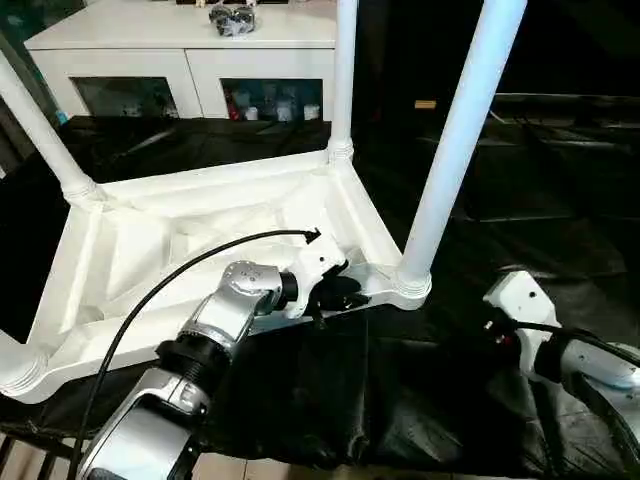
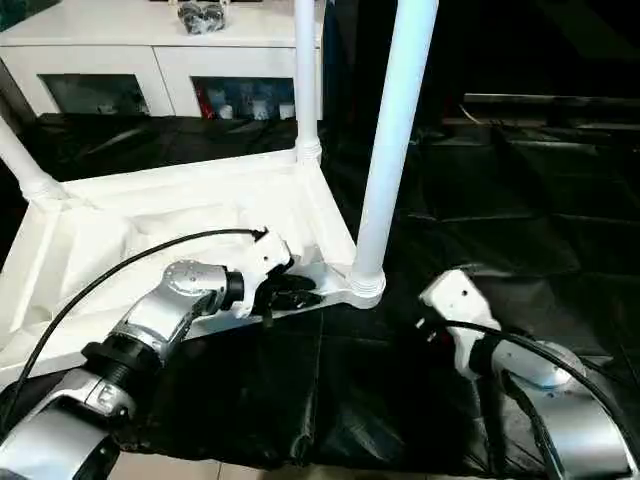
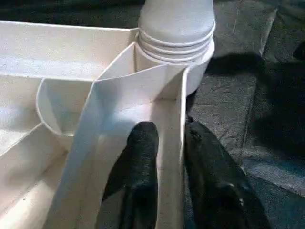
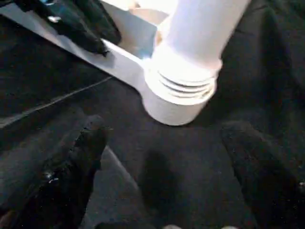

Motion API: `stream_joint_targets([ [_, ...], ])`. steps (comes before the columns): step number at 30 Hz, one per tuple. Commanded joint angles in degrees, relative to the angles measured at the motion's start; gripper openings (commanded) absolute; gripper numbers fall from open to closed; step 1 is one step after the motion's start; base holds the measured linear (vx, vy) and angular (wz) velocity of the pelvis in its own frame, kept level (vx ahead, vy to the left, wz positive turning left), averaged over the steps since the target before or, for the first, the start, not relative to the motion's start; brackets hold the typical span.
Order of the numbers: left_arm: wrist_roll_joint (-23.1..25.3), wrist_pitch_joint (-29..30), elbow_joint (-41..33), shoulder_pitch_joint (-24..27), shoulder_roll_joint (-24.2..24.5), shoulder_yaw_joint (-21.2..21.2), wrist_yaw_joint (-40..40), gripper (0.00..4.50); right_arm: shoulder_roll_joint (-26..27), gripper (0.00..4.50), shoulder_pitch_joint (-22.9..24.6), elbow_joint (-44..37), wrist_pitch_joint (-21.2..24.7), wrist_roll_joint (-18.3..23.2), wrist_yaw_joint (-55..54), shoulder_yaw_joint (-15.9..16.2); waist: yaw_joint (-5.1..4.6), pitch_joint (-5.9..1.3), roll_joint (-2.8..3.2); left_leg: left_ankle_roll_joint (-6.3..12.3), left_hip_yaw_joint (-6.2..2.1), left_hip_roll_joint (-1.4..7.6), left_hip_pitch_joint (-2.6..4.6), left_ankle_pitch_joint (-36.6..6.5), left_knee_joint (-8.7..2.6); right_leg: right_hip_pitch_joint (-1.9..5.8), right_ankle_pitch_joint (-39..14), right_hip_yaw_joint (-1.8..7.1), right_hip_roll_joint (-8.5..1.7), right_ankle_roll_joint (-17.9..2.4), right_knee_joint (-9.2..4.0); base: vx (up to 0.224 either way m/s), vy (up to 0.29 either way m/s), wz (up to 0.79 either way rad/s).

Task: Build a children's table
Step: Rotate leg to tighten

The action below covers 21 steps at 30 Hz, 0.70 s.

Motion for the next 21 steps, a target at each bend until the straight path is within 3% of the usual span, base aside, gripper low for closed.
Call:
stream_joint_targets([
  [1, 1.54, -0.16, 1.32, -0.78, 1.29, -0.75, -0.30, 0.73, -0.85, 4.26, -0.66, -0.68, 0.52, 0.59, 0.66, 0.27, 0.19, -2.92, -1.39, 6.50, -0.75, 3.31, -1.27, -1.99, -4.45, 3.79, -8.59, 1.81, -3.93, -17.00, -4.32, 0.000, 0.000, 0.00],
  [5, 2.44, -2.04, 2.88, -1.38, 2.20, -1.89, -2.07, 0.59, -1.47, 4.26, -0.96, -0.47, 0.57, 0.50, 1.28, 0.77, 0.08, -2.84, -1.52, 6.07, -0.61, 3.43, -1.21, -3.10, -4.60, 3.64, -10.16, 1.81, -3.88, -16.41, -4.47, 0.000, 0.000, 0.00],
  [6, 2.62, -2.39, 3.15, -1.54, 2.40, -2.10, -2.33, 0.33, -1.49, 4.26, -1.03, -0.48, 0.63, 0.47, 1.38, 0.79, 0.07, -2.81, -1.39, 5.93, -0.64, 3.47, -1.21, -3.23, -4.66, 3.62, -10.32, 1.80, -3.96, -16.40, -4.47, 0.000, 0.000, 0.00],
  [10, 3.16, -2.56, 2.51, -2.07, 3.49, -2.57, -3.68, 0.07, -1.74, 4.26, -1.88, -0.01, 0.74, 0.43, 1.96, 0.72, -0.28, -2.76, -1.49, 5.54, -0.64, 3.48, -1.31, -3.49, -4.71, 3.63, -10.96, 1.78, -4.03, -16.18, -4.47, 0.000, 0.000, 0.00],
  [15, 1.85, -1.12, 0.18, -2.00, 4.92, -2.13, -6.26, 0.07, -1.88, 4.26, -3.11, 0.87, 0.23, 0.52, 2.68, 0.85, -0.43, -2.66, -1.71, 5.28, -0.55, 3.62, -1.19, -4.25, -4.77, 3.42, -12.36, 1.77, -4.12, -16.29, -4.63, 0.000, 0.000, 0.00],
  [21, -0.78, -1.36, -5.40, 1.42, 8.56, -0.87, -11.13, 0.02, -0.53, 4.38, -5.90, 4.28, -1.45, 3.15, 5.84, 1.03, -0.26, -2.93, -1.42, 6.21, -0.30, 3.98, -1.27, -1.55, -4.67, 3.32, -6.01, 1.43, -4.28, -18.53, -3.96, 0.000, 0.000, 0.00],
])
